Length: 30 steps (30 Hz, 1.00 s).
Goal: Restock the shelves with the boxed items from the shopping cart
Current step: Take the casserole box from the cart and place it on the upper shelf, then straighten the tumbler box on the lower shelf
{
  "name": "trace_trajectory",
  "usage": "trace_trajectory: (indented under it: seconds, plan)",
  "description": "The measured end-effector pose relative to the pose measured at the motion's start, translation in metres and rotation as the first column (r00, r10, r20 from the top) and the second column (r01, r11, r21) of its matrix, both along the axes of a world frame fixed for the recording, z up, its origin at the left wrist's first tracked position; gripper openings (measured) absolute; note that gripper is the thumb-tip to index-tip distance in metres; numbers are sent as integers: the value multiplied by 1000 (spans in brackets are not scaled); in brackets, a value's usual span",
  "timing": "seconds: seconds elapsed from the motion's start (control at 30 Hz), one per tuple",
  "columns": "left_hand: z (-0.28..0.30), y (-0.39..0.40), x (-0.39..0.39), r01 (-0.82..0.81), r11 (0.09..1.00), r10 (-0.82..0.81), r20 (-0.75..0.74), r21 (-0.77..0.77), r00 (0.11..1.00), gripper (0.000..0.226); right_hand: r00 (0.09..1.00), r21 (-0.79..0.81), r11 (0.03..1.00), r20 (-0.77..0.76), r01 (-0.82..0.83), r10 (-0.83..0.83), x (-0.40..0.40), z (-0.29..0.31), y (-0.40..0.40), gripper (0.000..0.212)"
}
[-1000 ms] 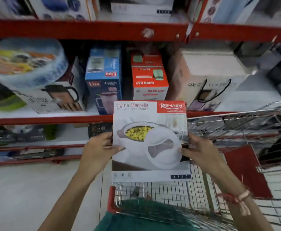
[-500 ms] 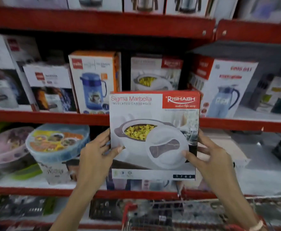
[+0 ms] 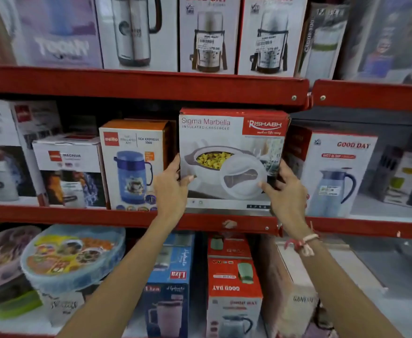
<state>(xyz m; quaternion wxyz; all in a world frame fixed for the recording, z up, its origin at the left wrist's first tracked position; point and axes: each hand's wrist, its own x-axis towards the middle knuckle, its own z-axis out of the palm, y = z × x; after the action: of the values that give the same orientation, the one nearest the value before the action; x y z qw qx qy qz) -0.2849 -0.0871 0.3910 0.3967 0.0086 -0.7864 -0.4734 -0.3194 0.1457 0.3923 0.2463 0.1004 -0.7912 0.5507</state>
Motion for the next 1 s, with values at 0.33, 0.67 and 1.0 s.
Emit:
trace_trajectory:
  seconds: [0.33,0.67,1.0]
  plan:
    - [-36,-10,-40,-70,997,71,50,-12,996,59,997,-18,996,-4,83,-83,-24,-31,-16,75]
    - [-79,-23,35,61,997,-66,105,47,992,47,957,135,962,-206,236,-205,41,-81,-41,56]
    - [-198,-61,103,26,999,2,657,-34,754,54,795,397,727,503,-561,338,102,-197,-122,83]
